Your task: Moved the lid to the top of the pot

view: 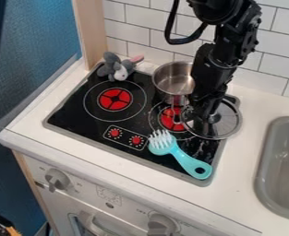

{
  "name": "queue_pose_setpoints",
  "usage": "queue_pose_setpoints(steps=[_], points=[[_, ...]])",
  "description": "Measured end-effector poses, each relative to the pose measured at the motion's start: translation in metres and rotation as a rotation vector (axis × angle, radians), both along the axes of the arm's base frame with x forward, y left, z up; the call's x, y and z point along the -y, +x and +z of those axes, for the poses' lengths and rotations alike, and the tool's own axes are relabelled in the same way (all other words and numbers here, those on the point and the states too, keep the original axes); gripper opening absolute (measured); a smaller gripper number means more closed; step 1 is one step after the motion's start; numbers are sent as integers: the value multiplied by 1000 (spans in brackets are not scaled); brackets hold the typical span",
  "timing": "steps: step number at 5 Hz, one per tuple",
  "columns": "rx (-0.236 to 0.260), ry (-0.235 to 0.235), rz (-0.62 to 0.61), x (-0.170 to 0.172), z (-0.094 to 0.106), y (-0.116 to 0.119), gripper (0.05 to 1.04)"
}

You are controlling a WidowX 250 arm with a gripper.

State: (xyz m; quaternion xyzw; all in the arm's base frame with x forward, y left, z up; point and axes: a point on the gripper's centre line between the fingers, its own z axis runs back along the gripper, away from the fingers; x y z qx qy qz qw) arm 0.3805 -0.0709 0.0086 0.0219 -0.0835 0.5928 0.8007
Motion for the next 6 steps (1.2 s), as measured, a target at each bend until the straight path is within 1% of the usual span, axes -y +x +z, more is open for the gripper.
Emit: queue_pose_setpoints(steps=[1,2,3,4,5,6], points=[[-22,-50,-52,12,0,-12,277],[-37,-89,-130,29,3,-19,277],[-43,-150,-169,39,12,-25,277],[-34,-210,-159,36,28,-24,277],[41,-188,-125,27,63,-20,277],[103,-150,-50,10,88,-14,277]])
